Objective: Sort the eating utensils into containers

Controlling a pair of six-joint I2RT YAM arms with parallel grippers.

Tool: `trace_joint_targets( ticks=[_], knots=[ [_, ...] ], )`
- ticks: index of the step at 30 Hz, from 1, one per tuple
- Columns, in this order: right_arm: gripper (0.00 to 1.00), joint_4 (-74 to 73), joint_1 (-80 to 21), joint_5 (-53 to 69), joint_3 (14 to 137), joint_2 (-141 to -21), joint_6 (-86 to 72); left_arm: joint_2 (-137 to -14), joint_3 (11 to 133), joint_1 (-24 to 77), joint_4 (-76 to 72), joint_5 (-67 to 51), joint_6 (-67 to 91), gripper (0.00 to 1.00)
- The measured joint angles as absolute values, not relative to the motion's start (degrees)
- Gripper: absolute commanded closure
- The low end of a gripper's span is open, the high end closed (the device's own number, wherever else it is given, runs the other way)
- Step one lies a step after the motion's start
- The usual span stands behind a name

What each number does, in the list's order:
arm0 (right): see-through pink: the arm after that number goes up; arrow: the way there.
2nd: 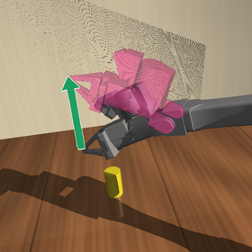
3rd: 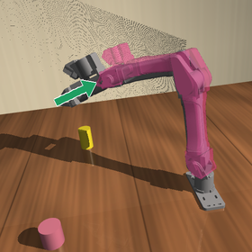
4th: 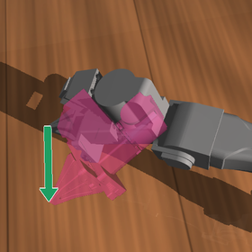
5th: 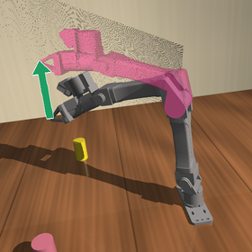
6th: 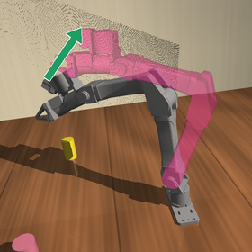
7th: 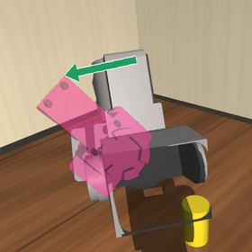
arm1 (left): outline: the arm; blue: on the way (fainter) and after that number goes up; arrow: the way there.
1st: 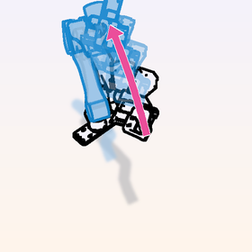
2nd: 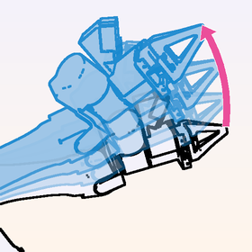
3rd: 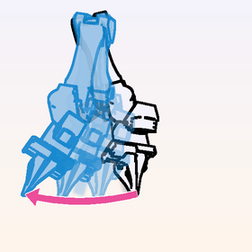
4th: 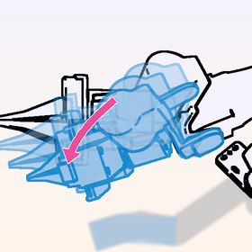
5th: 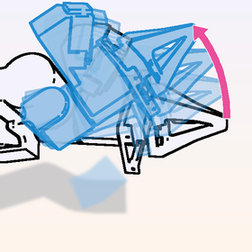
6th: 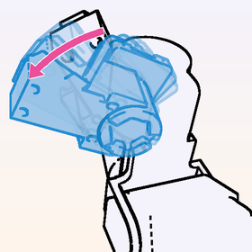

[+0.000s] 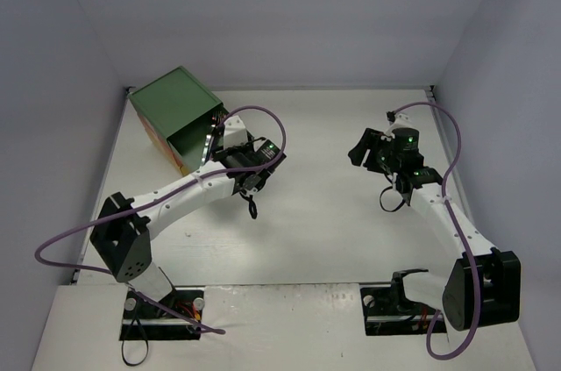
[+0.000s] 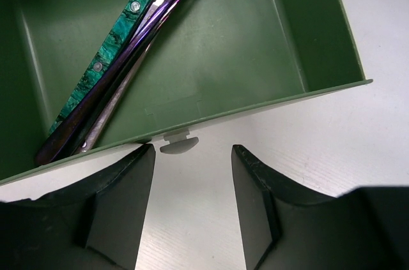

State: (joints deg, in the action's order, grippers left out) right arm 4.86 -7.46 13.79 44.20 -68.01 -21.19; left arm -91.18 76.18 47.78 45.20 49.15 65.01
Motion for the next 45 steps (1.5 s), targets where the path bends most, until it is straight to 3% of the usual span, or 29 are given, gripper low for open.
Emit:
trace_joint_targets(
  ticks=[20, 45],
  knots=[
    [0.40, 5.42, -7.46, 14.40, 43.55, -68.01, -21.34, -91.31, 79.28, 44.26, 45.36, 50.00, 62.52, 0.87],
    [0.40, 5.45, -7.46, 14.92, 43.53, -68.01, -21.30, -93.35, 85.13, 34.10, 45.63, 50.79, 55.69, 0.87]
  ],
)
